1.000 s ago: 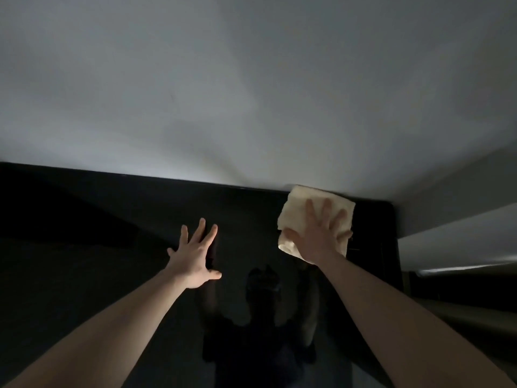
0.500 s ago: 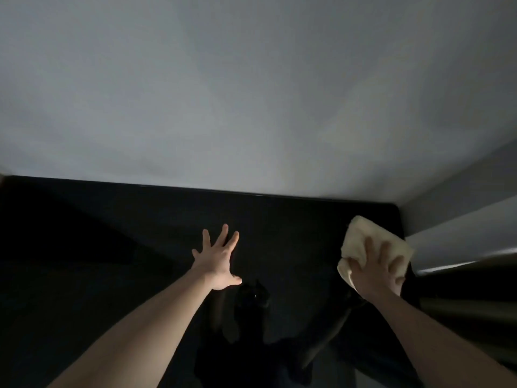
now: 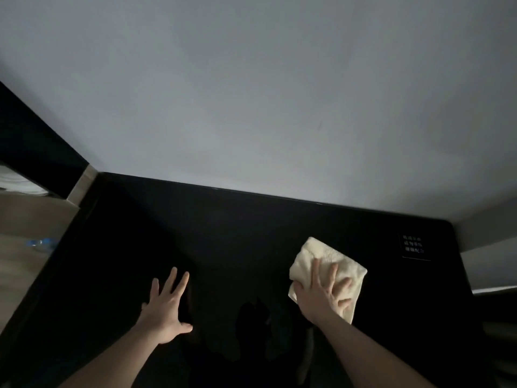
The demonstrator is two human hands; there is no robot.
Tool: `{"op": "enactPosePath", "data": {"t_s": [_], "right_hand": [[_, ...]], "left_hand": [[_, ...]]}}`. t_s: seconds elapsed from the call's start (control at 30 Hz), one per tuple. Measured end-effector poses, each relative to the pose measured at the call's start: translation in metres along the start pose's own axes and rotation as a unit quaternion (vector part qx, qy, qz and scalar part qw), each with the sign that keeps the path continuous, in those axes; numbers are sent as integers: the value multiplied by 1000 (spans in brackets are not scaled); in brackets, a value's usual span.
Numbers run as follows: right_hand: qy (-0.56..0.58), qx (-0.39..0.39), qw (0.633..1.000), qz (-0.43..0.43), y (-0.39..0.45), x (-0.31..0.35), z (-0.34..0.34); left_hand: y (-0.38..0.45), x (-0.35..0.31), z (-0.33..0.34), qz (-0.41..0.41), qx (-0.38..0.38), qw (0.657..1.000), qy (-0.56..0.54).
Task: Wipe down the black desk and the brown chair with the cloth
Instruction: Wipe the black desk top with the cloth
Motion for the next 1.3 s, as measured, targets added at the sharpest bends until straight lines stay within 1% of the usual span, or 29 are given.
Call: {"op": "enactPosePath", "data": {"t_s": [0.1,0.2,0.4,0.57,0.77,0.87,0.93,1.0,1.03,1.1,1.13,1.23,1.3], "right_hand": [[33,43,999,3,3,-7,-7],[39,39,998,12,12,-16,-20],[64,-1,998,24,30,-26,-35],[75,-49,992,85,35,-19,-41],[62,-58,988,125,27,19,-19],[53,-65,989,121,13,56,1],[41,-66,990,115,1,86,21],[22,-69,991,114,-14,122,44],[13,-73,991,113,-22,142,56],[0,-82,991,104,-36,186,79],[-6,-84,992,97,-44,209,91],[-35,-83,994,62,-69,281,130],[-60,-78,995,21,-88,329,158]], "left_hand": [[2,-2,-4,1,-4,1000,-25],[4,-3,-2,-6,3,999,-36],[8,1,2,-7,0,1000,-28],[11,8,-2,21,5,999,-24],[19,24,-13,95,41,995,6],[26,31,-28,154,55,986,12],[31,44,-45,198,60,978,-7],[33,71,-71,212,41,975,-46],[33,92,-84,207,19,977,-54],[31,145,-106,179,-29,983,-34],[29,176,-112,154,-41,987,-20],[20,266,-112,69,-34,997,10],[15,305,-102,40,-23,999,4]]}}
Point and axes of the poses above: each hand's wrist, its own y-axis towards the middle knuckle, its own z-axis out of the palm, x = y × z, the point moved 8 cm from there along y, towards the middle knuckle, and after that the axes turned 14 degrees about z, right-handed, at the moved point
